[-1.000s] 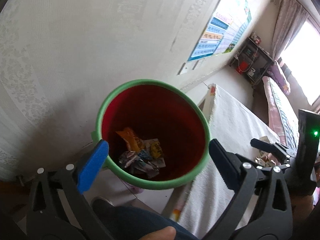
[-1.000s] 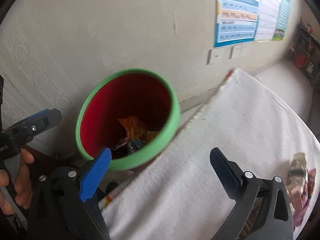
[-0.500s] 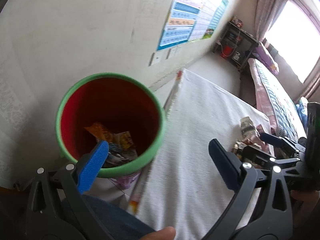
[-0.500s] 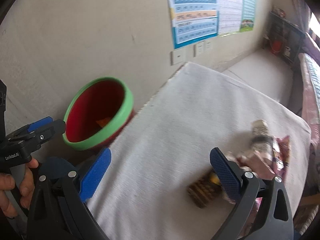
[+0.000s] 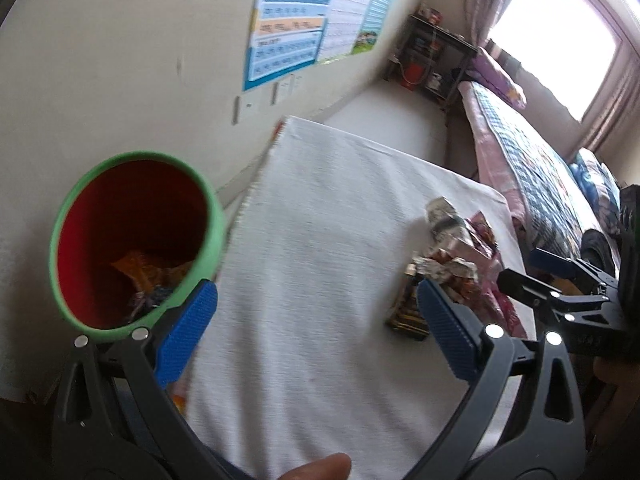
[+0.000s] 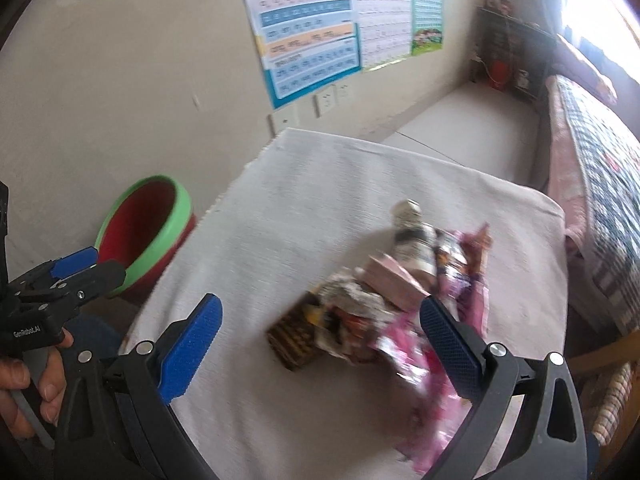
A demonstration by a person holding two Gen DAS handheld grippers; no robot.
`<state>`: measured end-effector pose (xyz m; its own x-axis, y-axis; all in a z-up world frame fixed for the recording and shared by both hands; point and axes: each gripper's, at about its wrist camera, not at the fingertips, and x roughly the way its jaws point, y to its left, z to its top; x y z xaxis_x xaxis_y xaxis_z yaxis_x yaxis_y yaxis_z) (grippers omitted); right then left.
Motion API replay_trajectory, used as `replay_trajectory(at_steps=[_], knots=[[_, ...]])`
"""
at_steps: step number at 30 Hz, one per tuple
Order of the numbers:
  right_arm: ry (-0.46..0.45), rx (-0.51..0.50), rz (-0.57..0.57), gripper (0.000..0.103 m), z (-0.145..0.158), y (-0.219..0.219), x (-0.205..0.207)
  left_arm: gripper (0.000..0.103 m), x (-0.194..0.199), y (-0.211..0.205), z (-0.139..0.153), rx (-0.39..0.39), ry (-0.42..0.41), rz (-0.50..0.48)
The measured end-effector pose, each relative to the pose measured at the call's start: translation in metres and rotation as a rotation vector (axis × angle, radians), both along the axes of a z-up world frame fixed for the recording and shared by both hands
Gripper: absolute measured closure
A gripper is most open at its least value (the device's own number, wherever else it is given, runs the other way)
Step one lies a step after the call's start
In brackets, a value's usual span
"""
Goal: Collect trash
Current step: 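Move both tools back over the remaining wrappers on the table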
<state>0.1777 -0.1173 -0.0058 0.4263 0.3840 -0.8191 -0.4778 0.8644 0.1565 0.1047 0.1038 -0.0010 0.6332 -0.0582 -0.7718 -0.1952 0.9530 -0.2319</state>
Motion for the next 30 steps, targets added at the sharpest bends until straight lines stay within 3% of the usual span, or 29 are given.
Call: replay_trajectory(at_steps=[15,30], knots=[[0.027,-0.02,-0.141,0.007,-0.015,-0.094,0.008,0.005,0.022,-0.072,-0.013,0.021,0.041,-0.121],[0.088,-0.001,-0.203,0.007,-0.038,-0.131,0.02,0.005,0.032,-0.119,-0.041,0.079,0.13,-0.255]])
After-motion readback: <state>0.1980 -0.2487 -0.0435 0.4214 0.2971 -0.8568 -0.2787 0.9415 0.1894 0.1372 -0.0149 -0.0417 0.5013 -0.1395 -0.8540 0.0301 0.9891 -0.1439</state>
